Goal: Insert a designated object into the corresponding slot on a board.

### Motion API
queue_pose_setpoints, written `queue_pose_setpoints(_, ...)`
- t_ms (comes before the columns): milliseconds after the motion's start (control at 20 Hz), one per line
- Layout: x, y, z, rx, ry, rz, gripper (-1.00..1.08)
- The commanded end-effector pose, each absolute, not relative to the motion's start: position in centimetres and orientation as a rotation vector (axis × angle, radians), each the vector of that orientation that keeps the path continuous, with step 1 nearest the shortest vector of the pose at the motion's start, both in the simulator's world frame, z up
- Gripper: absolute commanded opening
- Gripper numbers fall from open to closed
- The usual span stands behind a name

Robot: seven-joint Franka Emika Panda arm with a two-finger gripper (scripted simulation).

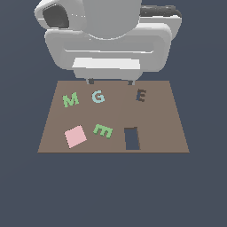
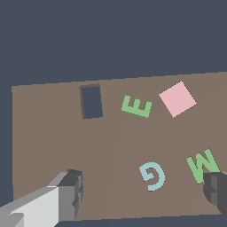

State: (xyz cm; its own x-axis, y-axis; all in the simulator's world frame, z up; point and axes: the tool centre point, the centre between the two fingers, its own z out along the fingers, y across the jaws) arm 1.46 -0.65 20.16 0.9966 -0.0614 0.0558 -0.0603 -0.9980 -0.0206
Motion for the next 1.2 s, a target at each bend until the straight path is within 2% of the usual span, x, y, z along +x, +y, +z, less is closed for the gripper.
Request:
queue_pose_setpoints(0, 1.5, -0.7, 20.2, -3.120, 0.095, -0.088, 1.00)
queue_pose_setpoints(600, 1.8, -1.1, 19.1, -3.122, -0.044, -0.083, 1.00)
queue_pose_setpoints(1150, 2.8, -2.2, 16.2, -3.095, -0.428, -0.068, 1.00)
